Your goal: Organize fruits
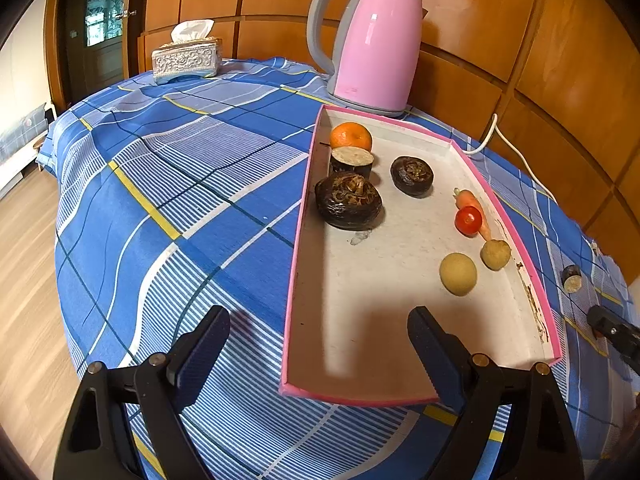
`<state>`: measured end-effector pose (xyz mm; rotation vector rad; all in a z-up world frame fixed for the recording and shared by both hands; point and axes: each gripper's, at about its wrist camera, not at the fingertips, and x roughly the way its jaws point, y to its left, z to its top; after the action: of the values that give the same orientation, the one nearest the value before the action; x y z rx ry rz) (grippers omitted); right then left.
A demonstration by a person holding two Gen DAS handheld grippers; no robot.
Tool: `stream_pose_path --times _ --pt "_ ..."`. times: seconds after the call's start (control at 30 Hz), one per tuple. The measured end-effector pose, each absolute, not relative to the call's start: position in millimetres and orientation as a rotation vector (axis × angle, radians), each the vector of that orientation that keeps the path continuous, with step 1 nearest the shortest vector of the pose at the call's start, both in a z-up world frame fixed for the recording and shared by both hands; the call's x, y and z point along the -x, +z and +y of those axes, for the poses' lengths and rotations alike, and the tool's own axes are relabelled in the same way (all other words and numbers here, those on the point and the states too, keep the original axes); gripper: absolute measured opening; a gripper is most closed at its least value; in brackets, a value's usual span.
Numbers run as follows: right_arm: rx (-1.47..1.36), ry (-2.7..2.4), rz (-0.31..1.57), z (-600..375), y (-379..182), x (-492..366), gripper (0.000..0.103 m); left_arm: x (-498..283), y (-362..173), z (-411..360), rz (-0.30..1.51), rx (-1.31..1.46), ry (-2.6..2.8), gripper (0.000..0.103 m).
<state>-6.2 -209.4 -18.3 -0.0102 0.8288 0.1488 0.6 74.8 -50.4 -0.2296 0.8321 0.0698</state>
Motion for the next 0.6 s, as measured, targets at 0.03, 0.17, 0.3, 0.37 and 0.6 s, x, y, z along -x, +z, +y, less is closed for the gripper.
stream_pose_path --times 0.03,0.17,0.3,0.37,0.6 --pt "0.005 0.134 0.83 -214.6 -18.6 7.4 0.032 -0.4 -50.4 74.7 0.832 0.229 0.069 0.091" --pt "-0.024 0.066 0.83 -238.3 -19.7 13.8 0.032 0.1 -50.5 74.3 0.833 0.225 0.066 0.091" --pt "-0.048 -0.018 0.813 -263.1 -16.8 19.9 0.032 0.1 -50.3 73.8 0.831 0.225 0.065 0.091" --pt "-0.067 -0.069 0.798 -277.3 -14.1 22.8 0.032 0.0 -50.2 73.2 0.831 0.224 0.064 0.091" --pt "-0.173 -0.29 0.756 -337.3 -8.3 33.4 0.032 0.2 -49.7 70.8 0.832 0.214 0.056 0.091"
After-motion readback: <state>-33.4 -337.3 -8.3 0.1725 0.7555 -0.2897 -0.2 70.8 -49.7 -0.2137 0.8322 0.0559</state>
